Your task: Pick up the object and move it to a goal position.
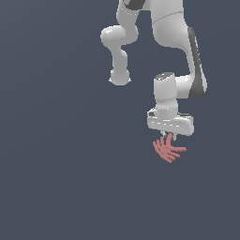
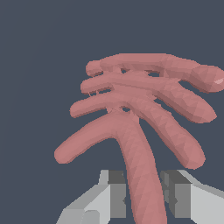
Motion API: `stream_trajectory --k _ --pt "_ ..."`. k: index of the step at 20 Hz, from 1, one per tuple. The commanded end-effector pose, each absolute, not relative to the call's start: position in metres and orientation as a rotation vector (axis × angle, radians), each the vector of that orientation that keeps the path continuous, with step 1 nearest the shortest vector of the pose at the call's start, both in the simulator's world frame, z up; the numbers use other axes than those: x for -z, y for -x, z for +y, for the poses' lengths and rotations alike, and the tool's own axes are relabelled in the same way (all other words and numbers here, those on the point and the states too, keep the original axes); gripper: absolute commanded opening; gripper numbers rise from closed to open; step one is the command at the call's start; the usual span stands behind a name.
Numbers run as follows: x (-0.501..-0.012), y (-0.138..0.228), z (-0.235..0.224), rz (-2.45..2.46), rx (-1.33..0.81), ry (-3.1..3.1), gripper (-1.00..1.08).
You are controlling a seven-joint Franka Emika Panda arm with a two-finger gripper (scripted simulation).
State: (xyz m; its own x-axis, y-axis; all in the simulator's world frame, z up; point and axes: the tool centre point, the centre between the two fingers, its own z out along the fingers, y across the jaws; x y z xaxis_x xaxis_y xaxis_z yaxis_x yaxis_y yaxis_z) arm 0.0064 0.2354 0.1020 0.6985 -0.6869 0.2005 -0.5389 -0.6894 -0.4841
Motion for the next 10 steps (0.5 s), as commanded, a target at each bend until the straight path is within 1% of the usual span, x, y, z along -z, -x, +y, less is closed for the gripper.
stream_trajectory --k 1,10 --pt "-0.105 -0.007 0.242 0.954 0.521 2.518 -1.00" --pt "-0.110 -0.008 0.257 0.953 0.519 2.519 -1.00"
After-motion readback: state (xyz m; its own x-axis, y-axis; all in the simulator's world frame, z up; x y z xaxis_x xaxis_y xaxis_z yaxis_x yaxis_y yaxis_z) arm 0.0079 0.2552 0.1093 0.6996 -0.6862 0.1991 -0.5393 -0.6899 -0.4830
